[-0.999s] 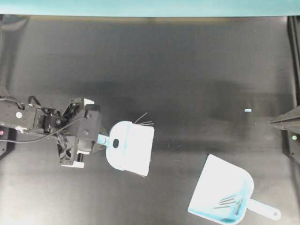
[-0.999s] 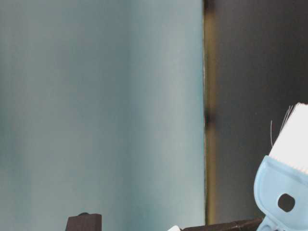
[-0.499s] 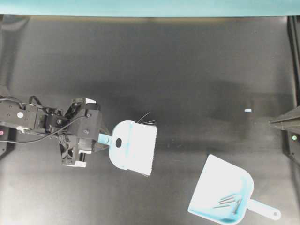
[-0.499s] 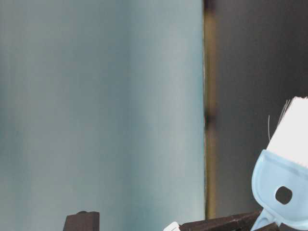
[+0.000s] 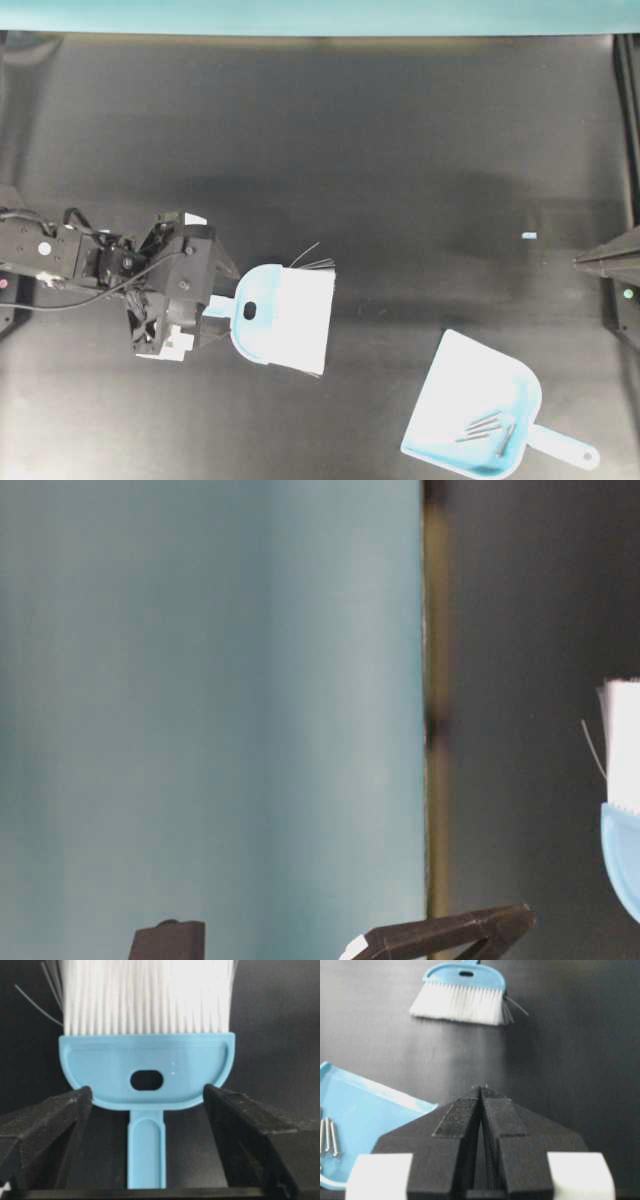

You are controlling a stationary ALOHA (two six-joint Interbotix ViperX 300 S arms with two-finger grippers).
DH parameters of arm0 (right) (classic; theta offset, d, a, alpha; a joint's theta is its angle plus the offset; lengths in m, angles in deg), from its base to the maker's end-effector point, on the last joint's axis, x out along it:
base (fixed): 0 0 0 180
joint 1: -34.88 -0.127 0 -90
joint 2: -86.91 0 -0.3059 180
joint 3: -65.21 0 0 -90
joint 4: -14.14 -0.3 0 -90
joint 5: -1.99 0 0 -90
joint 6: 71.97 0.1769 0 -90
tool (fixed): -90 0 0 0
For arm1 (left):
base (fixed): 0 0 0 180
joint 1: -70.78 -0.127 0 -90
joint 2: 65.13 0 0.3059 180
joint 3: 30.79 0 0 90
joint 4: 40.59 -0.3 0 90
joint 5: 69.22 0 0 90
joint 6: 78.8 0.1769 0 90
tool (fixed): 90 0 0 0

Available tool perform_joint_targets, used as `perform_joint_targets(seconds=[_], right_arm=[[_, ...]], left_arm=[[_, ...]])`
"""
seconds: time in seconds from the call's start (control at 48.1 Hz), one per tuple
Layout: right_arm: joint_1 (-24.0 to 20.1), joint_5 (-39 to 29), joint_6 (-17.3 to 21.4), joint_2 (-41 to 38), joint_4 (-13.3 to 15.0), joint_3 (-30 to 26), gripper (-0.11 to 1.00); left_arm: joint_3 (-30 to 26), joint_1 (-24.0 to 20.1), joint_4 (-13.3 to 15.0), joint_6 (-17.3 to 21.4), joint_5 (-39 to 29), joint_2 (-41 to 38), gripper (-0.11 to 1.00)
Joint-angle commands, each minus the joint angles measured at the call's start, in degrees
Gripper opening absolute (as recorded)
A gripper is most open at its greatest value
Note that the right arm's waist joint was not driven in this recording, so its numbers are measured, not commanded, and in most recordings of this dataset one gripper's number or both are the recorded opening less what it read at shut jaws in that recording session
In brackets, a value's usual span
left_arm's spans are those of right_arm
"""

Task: Hold the dustpan with a person, while the left arm uses a hand brush to gather the screws into the dustpan.
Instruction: 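Pull the brush back left and hold it above the table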

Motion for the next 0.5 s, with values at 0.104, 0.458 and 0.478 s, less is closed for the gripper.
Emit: perform_joint_targets(seconds=[0.104, 0.458, 0.478], right_arm=[[0.0, 0.18, -0.35, -0.26, 0.0, -0.62, 0.0], [0.0, 0.18, -0.35, -0.26, 0.0, -0.53, 0.0], [0.0, 0.18, -0.35, -0.26, 0.0, -0.53, 0.0]], left_arm=[[-0.97, 0.44, -0.18, 0.0, 0.44, 0.44, 0.84], [-0.35, 0.79, -0.09, 0.09, 0.44, 5.27, 0.83], [-0.18, 0.79, -0.09, 0.09, 0.44, 5.71, 0.83]])
